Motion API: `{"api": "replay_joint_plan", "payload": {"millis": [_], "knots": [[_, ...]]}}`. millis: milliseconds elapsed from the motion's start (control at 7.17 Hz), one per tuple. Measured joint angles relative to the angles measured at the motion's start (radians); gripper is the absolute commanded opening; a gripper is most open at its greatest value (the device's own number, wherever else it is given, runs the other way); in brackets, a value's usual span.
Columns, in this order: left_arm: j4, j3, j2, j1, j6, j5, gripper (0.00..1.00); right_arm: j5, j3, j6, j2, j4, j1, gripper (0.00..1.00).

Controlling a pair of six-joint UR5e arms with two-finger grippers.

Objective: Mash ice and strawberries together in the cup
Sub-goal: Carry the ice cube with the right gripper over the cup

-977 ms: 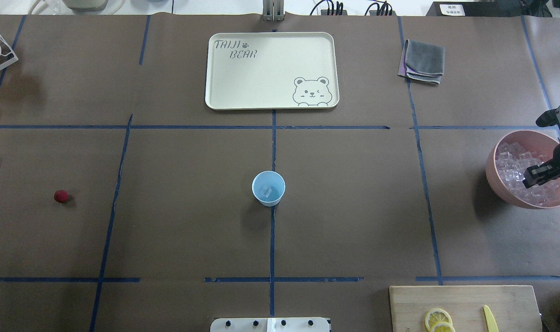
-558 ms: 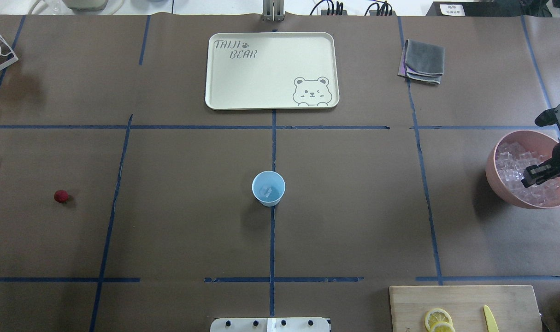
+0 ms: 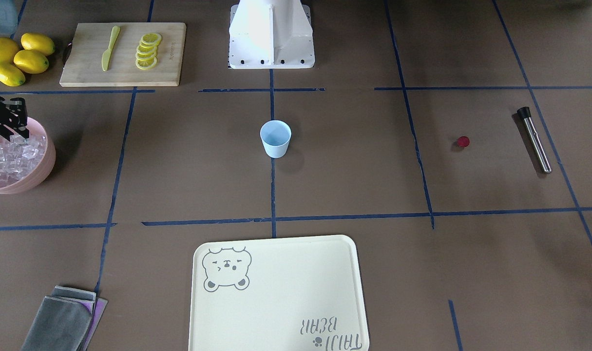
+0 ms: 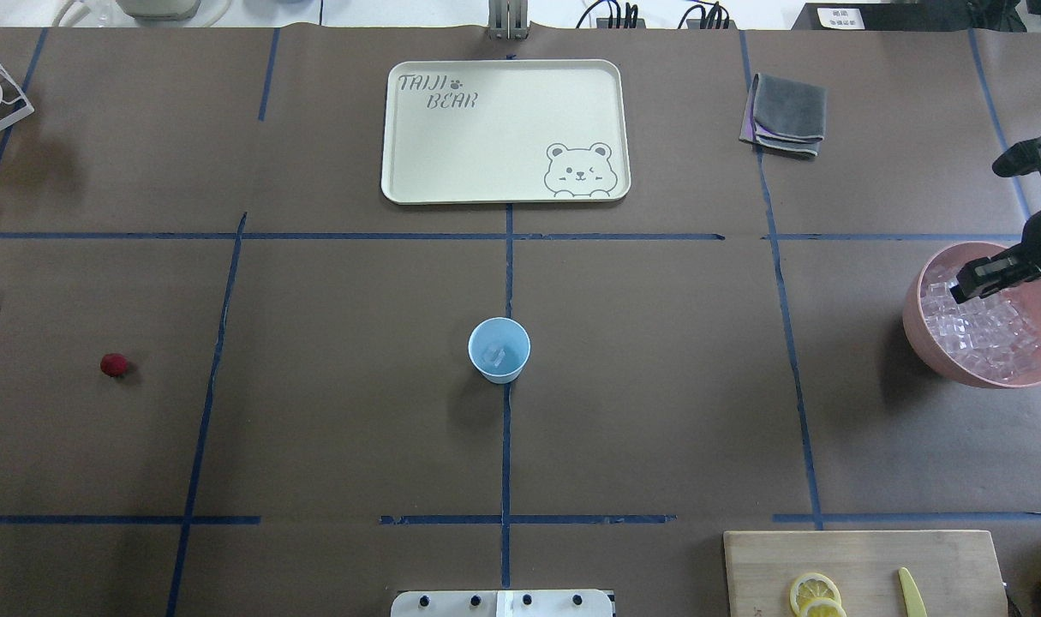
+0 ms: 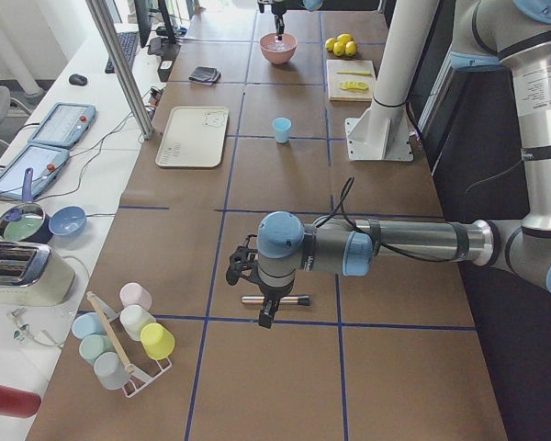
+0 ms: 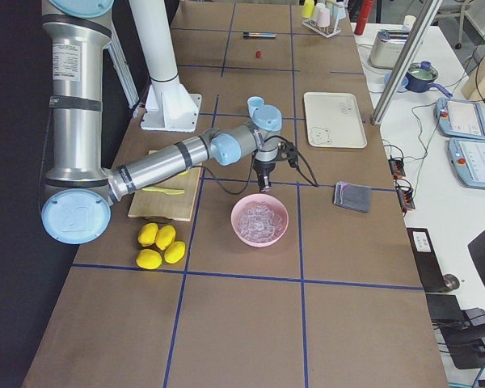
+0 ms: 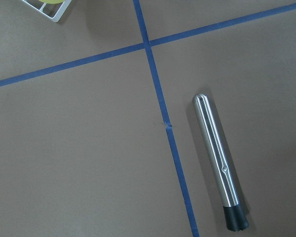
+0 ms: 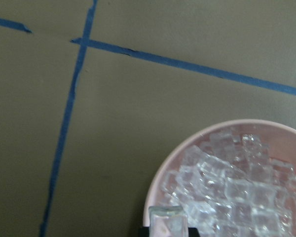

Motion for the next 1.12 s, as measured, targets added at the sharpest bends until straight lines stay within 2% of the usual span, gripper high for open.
{"api": "replay_joint_plan", "payload": {"millis": [140,419,837,1116], "knots": [[0.0,-0.002,0.0,0.0,0.0,0.0,1.0,-0.005,0.007,0.095,0.106,-0.049,-0.035,0.04],[0.0,-0.003,0.0,0.0,0.0,0.0,1.0,-0.068,-0.017,0.347,0.309,-0.088,-0.187,0.05],[-0.002,-0.004,0.0,0.0,0.0,0.0,1.0,-0.252,-0.175,0.678,0.594,-0.097,-0.429,0.05],[-0.002,-0.004,0.0,0.0,0.0,0.0,1.0,-0.373,-0.287,0.828,0.732,-0.097,-0.557,0.05]]}}
